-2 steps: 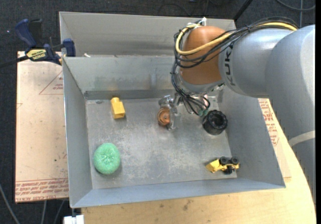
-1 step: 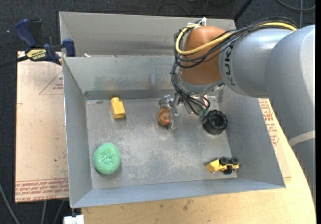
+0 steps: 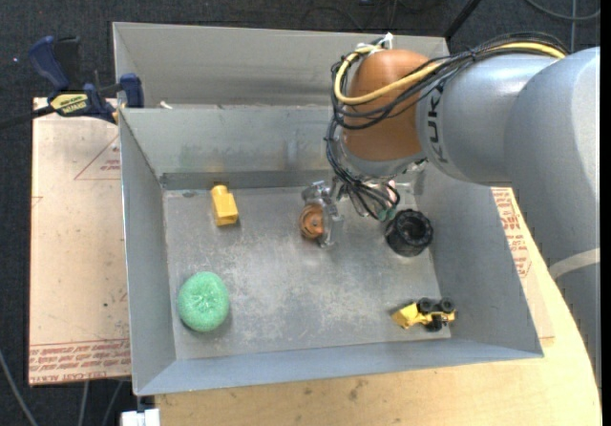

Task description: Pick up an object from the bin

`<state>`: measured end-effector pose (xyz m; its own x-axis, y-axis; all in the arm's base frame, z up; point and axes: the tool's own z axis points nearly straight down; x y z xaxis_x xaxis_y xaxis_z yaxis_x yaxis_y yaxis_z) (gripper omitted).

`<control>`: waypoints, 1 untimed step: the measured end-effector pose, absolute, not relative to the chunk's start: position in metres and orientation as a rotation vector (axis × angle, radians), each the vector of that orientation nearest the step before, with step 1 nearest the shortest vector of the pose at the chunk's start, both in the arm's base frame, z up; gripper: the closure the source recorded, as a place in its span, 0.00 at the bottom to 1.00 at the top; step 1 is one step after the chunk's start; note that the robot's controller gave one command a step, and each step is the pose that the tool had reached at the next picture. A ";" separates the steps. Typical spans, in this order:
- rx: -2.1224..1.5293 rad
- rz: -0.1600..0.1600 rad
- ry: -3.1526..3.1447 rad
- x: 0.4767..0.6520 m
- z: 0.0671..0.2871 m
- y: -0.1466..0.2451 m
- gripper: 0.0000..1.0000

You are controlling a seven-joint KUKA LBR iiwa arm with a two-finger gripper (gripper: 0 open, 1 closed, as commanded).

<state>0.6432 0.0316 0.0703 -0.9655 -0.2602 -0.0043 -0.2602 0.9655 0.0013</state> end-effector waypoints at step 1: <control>-0.412 0.003 3.110 0.643 0.070 0.032 1.00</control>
Offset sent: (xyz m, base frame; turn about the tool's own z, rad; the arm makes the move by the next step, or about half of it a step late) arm 0.0000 0.0000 0.0000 0.0000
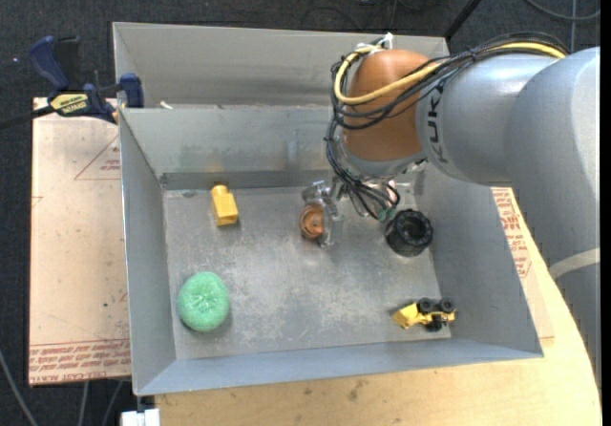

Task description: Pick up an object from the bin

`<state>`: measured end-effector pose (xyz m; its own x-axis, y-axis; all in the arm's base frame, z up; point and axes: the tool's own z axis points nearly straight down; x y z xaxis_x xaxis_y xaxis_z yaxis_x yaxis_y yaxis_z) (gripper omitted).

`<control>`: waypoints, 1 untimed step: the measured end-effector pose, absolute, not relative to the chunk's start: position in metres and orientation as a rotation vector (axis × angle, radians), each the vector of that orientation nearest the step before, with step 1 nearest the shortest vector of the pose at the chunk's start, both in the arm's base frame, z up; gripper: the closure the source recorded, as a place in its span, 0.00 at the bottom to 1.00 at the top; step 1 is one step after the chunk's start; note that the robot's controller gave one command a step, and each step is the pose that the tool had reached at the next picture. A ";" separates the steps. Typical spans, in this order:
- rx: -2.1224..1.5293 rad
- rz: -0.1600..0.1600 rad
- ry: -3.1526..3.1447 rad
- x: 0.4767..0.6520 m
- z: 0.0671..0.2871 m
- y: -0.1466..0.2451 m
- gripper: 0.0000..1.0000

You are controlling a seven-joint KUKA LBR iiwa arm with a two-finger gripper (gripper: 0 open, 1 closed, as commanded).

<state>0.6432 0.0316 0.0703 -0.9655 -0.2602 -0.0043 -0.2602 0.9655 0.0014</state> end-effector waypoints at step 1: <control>-0.412 0.003 3.110 0.643 0.070 0.032 1.00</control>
Offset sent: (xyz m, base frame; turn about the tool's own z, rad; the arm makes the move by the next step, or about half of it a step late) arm 0.0000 0.0000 0.0000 0.0000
